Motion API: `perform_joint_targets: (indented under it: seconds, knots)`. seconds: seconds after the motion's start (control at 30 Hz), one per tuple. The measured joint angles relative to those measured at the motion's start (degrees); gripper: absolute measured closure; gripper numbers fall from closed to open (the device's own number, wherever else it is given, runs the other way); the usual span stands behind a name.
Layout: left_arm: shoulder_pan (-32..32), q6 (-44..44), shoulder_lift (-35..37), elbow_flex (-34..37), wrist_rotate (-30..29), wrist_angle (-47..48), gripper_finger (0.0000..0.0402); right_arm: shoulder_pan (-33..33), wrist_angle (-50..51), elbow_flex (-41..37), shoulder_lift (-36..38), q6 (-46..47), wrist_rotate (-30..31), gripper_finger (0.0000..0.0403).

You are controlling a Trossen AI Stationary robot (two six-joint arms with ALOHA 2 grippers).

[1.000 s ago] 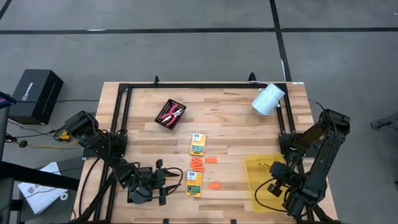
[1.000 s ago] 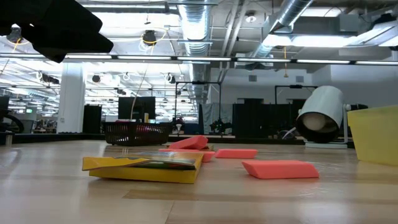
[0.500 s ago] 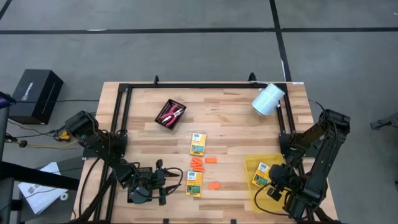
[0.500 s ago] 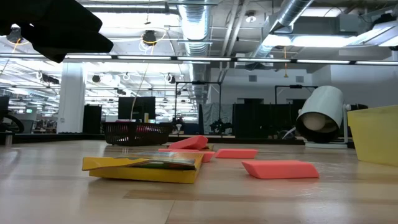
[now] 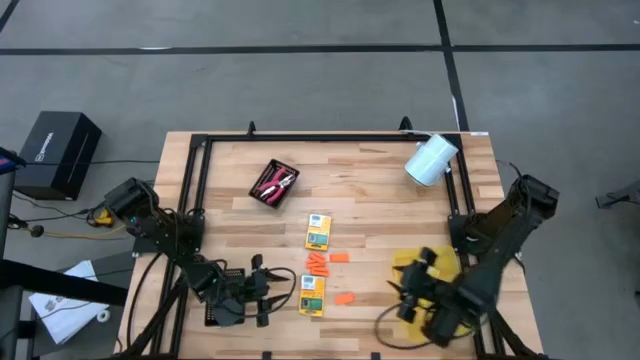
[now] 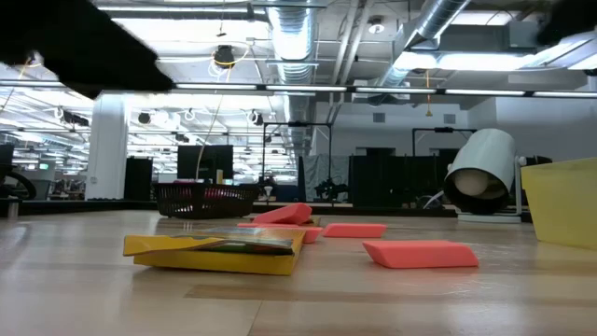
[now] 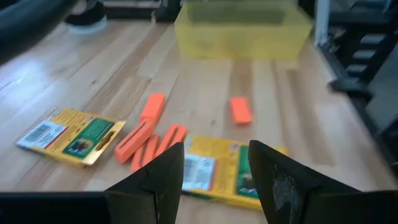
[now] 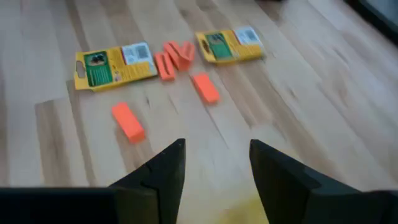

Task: Pick & Place School Supplies
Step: Put the yellow crayon box into the yellow basket

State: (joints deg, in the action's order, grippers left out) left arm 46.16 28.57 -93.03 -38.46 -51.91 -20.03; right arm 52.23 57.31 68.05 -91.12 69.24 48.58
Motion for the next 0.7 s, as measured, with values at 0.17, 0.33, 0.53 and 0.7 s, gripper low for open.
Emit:
perform_joint_targets:
  seconds: [0.17, 0.33, 0.53, 0.7]
  knots:
    - [-6.0, 2.4, -0.6, 0.0, 8.3, 6.7, 0.0229, -7.7, -10.2, 0.0, -0.1, -18.6, -2.4, 0.0251]
    - [-10.5, 2.1, -2.3, 0.0, 13.5, 7.7, 0.0229, -11.5, -13.2, 0.0, -0.1, -26.1, -6.2, 0.0262]
    - [-11.6, 2.4, -5.2, 0.0, 17.0, 7.5, 0.0229, -11.2, -16.3, -0.1, -0.1, -26.3, -7.8, 0.027]
    - [-8.5, 2.4, -8.1, -0.4, 17.0, 7.1, 0.0229, -9.4, -31.1, -4.9, -0.1, -30.0, -8.1, 0.0269]
